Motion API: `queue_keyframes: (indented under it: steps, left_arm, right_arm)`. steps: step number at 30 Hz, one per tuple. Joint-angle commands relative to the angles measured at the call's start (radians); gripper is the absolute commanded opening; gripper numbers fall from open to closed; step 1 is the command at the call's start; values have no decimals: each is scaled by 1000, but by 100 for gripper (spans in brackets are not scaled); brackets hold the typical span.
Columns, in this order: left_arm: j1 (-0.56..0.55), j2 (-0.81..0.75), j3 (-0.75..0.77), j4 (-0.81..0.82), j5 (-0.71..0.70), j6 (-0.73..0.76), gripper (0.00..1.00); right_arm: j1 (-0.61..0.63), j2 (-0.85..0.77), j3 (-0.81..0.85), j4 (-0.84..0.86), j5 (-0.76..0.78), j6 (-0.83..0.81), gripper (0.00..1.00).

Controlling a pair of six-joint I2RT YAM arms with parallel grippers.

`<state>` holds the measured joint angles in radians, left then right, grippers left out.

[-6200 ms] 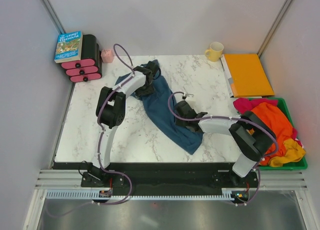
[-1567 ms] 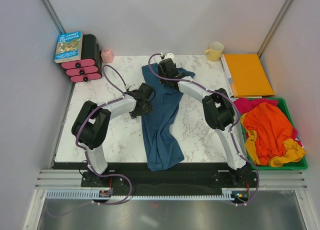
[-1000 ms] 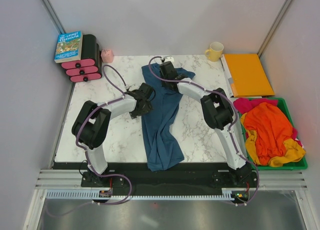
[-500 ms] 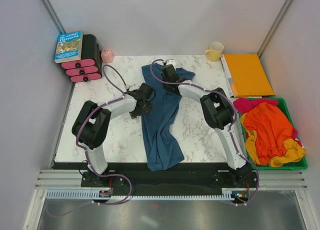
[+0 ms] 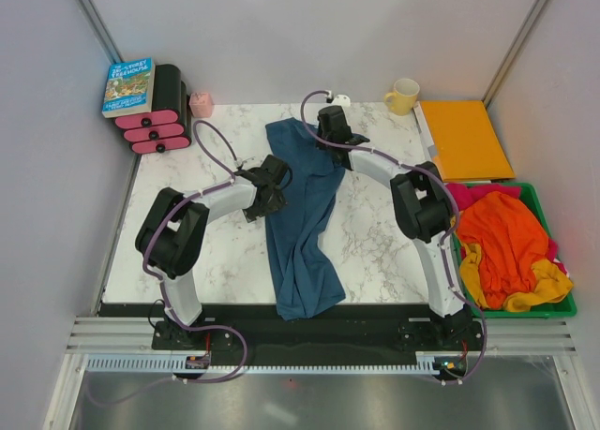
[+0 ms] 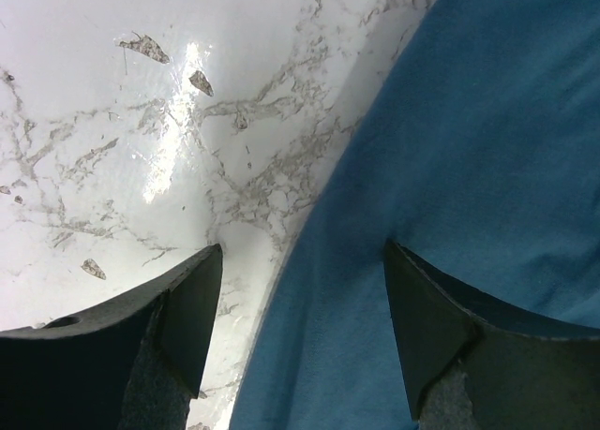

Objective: Fold and stack the t-shirts

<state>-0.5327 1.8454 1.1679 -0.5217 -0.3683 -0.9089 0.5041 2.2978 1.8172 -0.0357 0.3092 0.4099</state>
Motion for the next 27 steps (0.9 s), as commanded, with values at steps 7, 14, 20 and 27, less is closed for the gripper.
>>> queue_keyframes:
  steps: [7,14,20,27]
  left_arm:
    - [-9,63,-1,19,26,-41,76]
    - [-12,67,4,19,28,-41,76]
    - [-16,55,4,17,11,-38,78]
    - [-18,-8,27,19,-35,-10,80]
  right_arm:
    - [-73,-3,11,85,-32,121,0]
    - [-114,20,11,97,-41,155,3]
    - [-107,-23,2,141,-102,77,52]
    - [-67,-162,-61,93,-85,41,70]
